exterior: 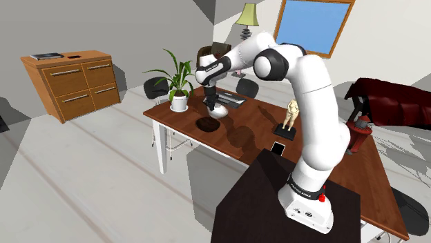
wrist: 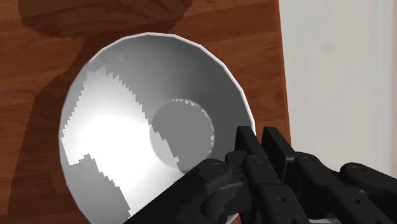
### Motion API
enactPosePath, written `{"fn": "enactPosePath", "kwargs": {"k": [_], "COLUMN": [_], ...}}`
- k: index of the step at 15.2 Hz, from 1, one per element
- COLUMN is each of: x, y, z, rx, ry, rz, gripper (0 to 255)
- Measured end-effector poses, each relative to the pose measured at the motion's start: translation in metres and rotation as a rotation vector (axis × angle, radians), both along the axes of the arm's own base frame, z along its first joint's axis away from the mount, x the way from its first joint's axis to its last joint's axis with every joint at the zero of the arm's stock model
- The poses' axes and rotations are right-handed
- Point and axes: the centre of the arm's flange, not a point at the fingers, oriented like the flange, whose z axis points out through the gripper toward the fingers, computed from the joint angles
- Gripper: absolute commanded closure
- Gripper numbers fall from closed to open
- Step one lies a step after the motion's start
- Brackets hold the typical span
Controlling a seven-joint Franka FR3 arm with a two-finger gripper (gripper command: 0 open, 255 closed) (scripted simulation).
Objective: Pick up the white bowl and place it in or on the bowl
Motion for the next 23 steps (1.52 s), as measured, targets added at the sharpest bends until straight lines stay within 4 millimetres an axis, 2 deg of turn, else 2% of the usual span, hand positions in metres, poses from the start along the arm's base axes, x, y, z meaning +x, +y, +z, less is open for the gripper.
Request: {"fn": "enactPosePath", "kwargs": {"k": [5, 7, 23], "x": [0.063, 0.075, 0.077], "y": [0.001, 0.002, 0.003], "z": [0.009, 0.005, -0.078], "rx": [0.0, 0.001, 0.001], "ry": [0.0, 0.0, 0.001], "rz": [0.0, 0.0, 0.0], "gripper": [255, 255, 255]}}
